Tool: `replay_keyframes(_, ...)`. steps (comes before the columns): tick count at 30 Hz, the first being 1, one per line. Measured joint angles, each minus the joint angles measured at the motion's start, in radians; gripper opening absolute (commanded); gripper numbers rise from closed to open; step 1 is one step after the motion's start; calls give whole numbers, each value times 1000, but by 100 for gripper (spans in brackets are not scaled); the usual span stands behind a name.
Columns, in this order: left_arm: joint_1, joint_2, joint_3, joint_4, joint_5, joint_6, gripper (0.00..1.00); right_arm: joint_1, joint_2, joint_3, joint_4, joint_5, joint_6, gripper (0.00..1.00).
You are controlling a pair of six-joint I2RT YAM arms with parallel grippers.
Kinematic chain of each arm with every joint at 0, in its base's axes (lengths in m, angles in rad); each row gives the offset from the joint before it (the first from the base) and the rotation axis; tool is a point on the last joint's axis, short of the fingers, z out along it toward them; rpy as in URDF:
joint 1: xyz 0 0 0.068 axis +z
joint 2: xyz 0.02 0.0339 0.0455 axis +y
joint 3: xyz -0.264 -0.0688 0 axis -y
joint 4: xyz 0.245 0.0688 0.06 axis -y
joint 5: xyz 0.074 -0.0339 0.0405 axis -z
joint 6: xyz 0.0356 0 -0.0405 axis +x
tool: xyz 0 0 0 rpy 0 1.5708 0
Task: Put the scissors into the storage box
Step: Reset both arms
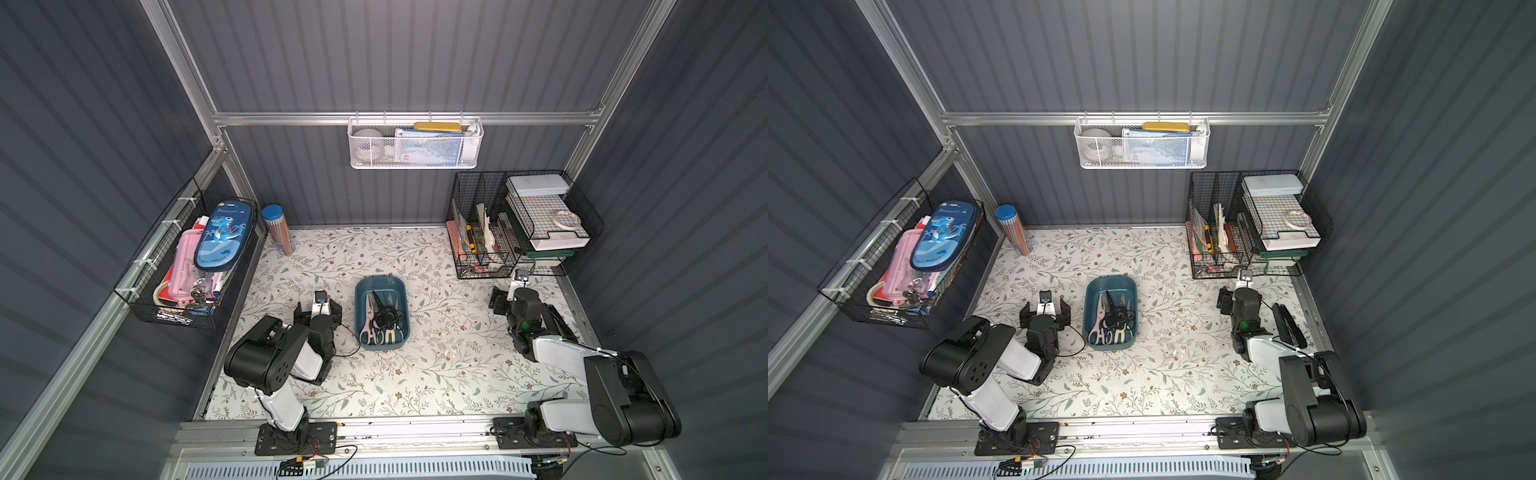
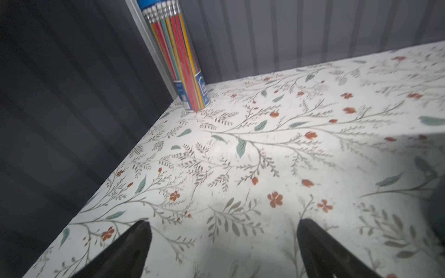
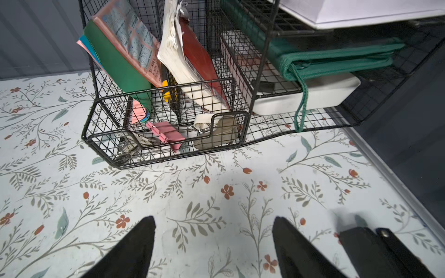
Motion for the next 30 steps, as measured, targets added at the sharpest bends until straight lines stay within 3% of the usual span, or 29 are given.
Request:
replay_keyframes(7,63,35,0,72,111,-1,99,0,168,-107,316,18,-32,84)
replay_keyframes(12,144,-5,55,-64,163,-64,99,0,254,-114,468,15,-56,88)
replay_keyframes(17,229,-19,227,-302,213,-129,99,-31,222,-35,370,-43,-49,91)
replay_keyframes(18,229,-20,241,-323,218,-134,99,-55,217,0,329,-71,-42,98)
replay_keyframes(22,228,-21,247,-404,235,-148,99,-106,183,58,239,-124,-19,99)
replay_keyframes(30,228,-21,247,-462,246,-153,99,-106,192,39,213,-177,-15,99)
